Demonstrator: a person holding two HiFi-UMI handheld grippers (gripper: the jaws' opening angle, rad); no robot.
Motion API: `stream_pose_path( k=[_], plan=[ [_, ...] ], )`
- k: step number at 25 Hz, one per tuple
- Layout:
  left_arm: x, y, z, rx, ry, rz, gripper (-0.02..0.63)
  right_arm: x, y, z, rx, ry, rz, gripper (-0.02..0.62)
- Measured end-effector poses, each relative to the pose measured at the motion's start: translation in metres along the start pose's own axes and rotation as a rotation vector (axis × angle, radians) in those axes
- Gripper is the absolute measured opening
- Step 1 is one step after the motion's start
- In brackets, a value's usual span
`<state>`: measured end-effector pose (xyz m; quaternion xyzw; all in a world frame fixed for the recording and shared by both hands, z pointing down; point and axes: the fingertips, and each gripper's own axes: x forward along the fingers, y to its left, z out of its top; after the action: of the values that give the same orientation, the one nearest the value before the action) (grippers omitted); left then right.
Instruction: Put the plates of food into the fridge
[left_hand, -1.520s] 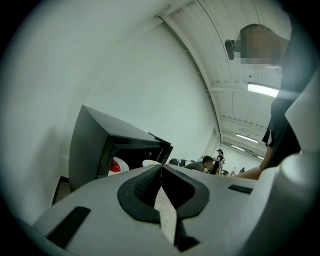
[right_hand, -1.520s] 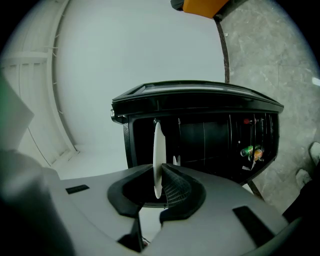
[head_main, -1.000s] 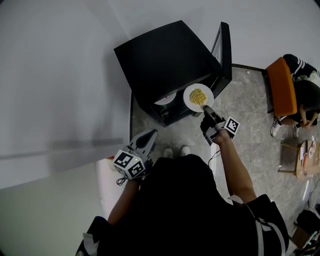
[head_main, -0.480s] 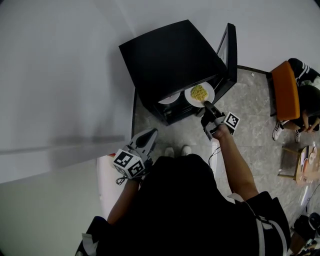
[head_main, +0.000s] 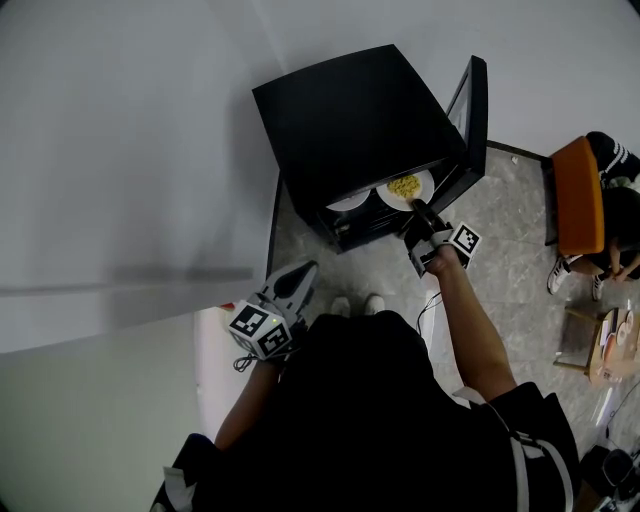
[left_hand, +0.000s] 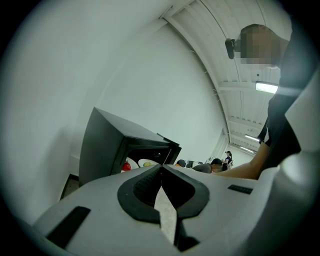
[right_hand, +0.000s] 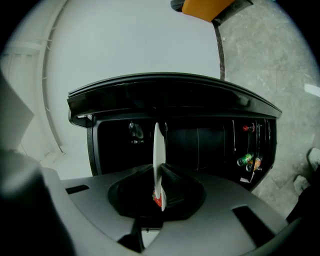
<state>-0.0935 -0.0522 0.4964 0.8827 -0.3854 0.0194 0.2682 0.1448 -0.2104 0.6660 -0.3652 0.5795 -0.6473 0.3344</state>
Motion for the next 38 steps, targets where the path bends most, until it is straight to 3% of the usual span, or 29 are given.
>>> stream_pose_path(
  k=[38],
  plan=[
    [0.010, 0.018, 0.002, -0.046, -0.008, 0.045, 0.023, 0.061, 0.003, 0.012, -0.035, 0.011, -0.086, 0.051]
  ],
)
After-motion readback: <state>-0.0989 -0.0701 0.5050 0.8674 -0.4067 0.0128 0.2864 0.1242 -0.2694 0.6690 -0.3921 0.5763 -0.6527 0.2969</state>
